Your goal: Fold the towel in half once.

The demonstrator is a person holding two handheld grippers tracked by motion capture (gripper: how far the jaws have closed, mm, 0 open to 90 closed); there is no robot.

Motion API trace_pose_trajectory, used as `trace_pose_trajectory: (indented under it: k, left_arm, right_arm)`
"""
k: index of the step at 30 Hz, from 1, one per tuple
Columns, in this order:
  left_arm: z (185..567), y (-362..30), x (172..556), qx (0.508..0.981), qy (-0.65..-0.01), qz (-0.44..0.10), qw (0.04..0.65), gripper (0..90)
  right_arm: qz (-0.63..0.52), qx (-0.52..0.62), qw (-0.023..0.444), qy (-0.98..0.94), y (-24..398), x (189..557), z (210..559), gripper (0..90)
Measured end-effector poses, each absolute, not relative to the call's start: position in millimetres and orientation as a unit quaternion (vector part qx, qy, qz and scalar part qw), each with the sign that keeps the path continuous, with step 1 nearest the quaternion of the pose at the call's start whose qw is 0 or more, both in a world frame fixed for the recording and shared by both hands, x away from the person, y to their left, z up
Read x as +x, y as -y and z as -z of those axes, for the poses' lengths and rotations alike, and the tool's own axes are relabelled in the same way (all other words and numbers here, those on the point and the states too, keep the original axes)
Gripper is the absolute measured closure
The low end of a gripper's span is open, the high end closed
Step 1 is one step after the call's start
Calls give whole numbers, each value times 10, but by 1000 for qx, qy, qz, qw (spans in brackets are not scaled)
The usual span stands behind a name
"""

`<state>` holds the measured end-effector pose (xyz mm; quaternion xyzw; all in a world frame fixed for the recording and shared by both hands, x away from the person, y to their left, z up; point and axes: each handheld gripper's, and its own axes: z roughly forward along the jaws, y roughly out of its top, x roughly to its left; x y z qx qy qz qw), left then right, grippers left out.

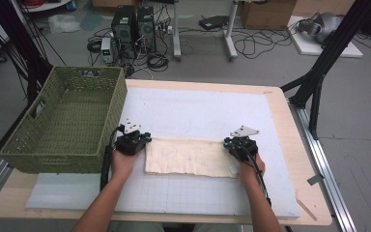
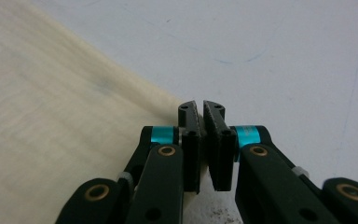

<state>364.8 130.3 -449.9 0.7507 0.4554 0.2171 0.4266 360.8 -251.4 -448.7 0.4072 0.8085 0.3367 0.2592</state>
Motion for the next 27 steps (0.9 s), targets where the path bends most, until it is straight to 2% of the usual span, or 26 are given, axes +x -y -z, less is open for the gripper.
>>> trace_pose_trajectory:
  k: [3,5,6,7,11,15,25,27]
  left_arm:
    - [4490,-1318,3637,745,-459,-213,434,804]
    - [4472,-1338,3623,744,-457,-204,443,688]
    - [4460,-1346,3612,743,-457,-205,445,586]
    - [4442,-1363,3592,741,-452,-200,454,543]
    - [4374,-1426,3493,733,-439,-185,486,468]
    - [4328,-1478,3420,720,-437,-177,509,423]
    - [4269,-1534,3246,704,-402,-165,562,214]
    - [4277,-1551,3200,705,-394,-159,568,197]
  right_arm:
    - [-332,423,272,-798,2529,3612,4475,726]
    - [-340,432,274,-789,2574,3602,4449,676]
    - [-348,433,274,-785,2600,3590,4427,630]
    - [-350,436,277,-781,2611,3574,4407,585]
    - [-380,436,284,-765,2699,3490,4307,432]
    - [-403,442,270,-754,2799,3397,4248,376]
    - [-462,407,220,-756,2863,3197,4156,257]
    - [-467,406,216,-755,2865,3157,4136,217]
